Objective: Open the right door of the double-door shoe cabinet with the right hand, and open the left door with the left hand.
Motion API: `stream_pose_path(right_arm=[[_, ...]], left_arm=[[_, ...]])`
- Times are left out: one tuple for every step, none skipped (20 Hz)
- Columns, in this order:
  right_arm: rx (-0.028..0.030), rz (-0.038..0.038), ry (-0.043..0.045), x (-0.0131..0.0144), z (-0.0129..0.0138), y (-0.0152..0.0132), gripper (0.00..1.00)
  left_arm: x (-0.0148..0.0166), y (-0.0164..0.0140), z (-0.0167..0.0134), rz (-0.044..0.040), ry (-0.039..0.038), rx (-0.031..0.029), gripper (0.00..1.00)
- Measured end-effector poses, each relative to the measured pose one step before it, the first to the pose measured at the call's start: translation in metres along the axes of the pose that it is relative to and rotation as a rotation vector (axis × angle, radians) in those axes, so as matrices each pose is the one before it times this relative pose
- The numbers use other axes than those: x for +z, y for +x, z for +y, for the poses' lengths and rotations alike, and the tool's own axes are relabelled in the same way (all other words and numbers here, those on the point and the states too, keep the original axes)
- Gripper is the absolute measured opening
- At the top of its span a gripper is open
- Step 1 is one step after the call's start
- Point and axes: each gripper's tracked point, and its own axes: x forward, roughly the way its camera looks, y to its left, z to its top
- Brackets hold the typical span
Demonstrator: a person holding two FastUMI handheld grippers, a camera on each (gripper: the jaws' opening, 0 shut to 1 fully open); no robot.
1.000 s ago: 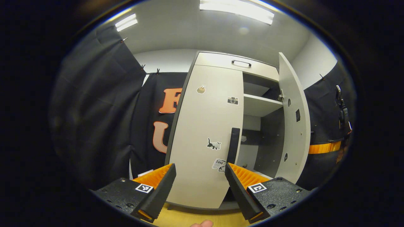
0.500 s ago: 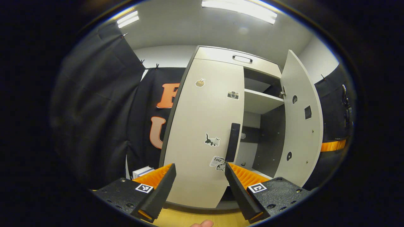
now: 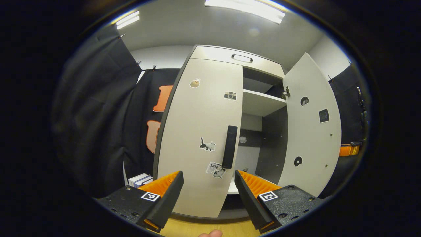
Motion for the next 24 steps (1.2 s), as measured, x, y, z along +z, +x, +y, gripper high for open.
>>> stream_pose_path(right_arm=[[-0.02388,-0.00314,0.00593,-0.00049,-0.00494,0.00025,0.16],[-0.01836,-0.00581,0.00735,0.00124,-0.00265,0.00077,0.16],[0.00386,-0.00599,0.01204,0.00097,0.00175,0.00054,0.16],[0.01143,-0.00278,0.01403,0.00062,0.00426,0.00019,0.16],[-0.00576,0.00001,0.00178,-0.00014,-0.00068,0.00082,0.15],[-0.01364,-0.00179,-0.00759,-0.0003,-0.00304,-0.001,0.15],[-0.00985,-0.0012,-0.0037,0.00096,-0.00207,-0.00475,0.16],[-0.0152,-0.00964,0.00189,0.00083,-0.00168,-0.00527,0.16],[-0.02013,-0.01501,0.00573,0.00282,-0.00309,-0.00211,0.16],[-0.02444,-0.01356,0.00377,0.00227,-0.0043,-0.00249,0.15],[-0.03542,-0.01464,0.00585,0.00261,-0.00778,-0.00313,0.15],[-0.03514,-0.01355,0.0088,0.00229,-0.00693,-0.00243,0.16],[-0.02711,-0.00638,0.00908,0.00025,-0.00724,-0.00443,0.16],[-0.00959,-0.00422,0.00639,0.00012,-0.00392,-0.00576,0.08],[-0.00939,0.00439,0.00203,-0.00082,-0.00307,-0.00399,0.16],[-0.02176,0.00641,-0.0053,-0.00124,-0.00651,-0.00318,0.33],[-0.03129,0.00231,-0.01337,-0.001,-0.00894,-0.00359,0.5],[-0.04213,0.00541,-0.01607,-0.00149,-0.01189,-0.00485,0.67],[-0.03681,0.0043,-0.01661,-0.00254,-0.01005,-0.00169,0.83],[-0.02246,0.00301,-0.01406,-0.00064,-0.00536,-0.00438,1.0],[-0.00528,0.00515,-0.007,-0.00171,-0.00256,-0.00109,0.87],[-0.0023,0.00955,-0.00179,-0.00241,-0.00123,-0.00128,0.88],[0.00014,0.0088,0.00081,-0.00253,-0.00037,-0.00136,0.98],[0.00209,0.00544,0.00012,-0.00223,0.00016,-0.00107,0.98]], left_arm=[[0.00046,0.00153,-0.00614,0.00059,0.00046,-0.01258,0.94],[0.00089,0.0025,-0.0052,0.00142,-0.00298,-0.01218,0.94],[0.00178,0.0026,-0.00488,0.00345,-0.00458,-0.01178,0.94],[0.00488,0.00542,-0.00416,0.0017,-0.004,-0.00749,0.94],[0.00545,0.00601,-0.00298,0.00433,0.00085,-0.00183,0.94],[0.00583,0.00794,-0.00152,0.00187,0.00422,0.00487,0.94],[0.0056,0.00773,0.00002,0.00486,0.00617,0.0098,0.94],[0.00292,0.00939,-0.00022,0.0101,0.00877,0.00491,0.93],[0.00334,0.01003,-0.00228,0.00082,0.00529,-0.00469,0.94],[0.00343,0.01062,-0.00362,-0.00411,-0.00242,-0.01134,0.96],[0.0019,0.01107,-0.00483,-0.00271,-0.0055,-0.01863,0.94],[0.00026,0.0112,-0.00329,0.00393,-0.00101,-0.01241,0.94],[-0.00109,0.00949,-0.00185,0.00669,0.00764,-0.00437,0.94],[-0.0021,0.01003,0.00032,0.00817,0.01234,0.00197,0.94],[-0.0001,0.00934,0.00187,0.00108,0.01503,0.00692,0.94],[0.0005,0.00849,0.00284,-0.00076,0.01299,0.01393,0.94],[-0.00034,0.00737,0.0011,-0.00366,0.00812,0.01085,0.94],[-0.00028,0.00661,-0.00038,0.0007,0.00206,0.00437,0.94],[-0.00143,0.0062,-0.00137,0.00325,0.00088,0.0,0.94],[-0.00078,0.00631,-0.00189,0.00151,0.00324,-0.00154,0.94],[-0.00172,0.00614,-0.00128,0.00266,0.00676,0.00254,0.94],[-0.00192,0.00735,-0.00095,0.00278,0.00848,0.00519,0.94],[-0.00318,0.00696,0.00112,0.00298,0.00744,0.01359,0.94],[-0.00277,0.0062,0.00233,0.00457,0.00507,0.02185,0.94]])
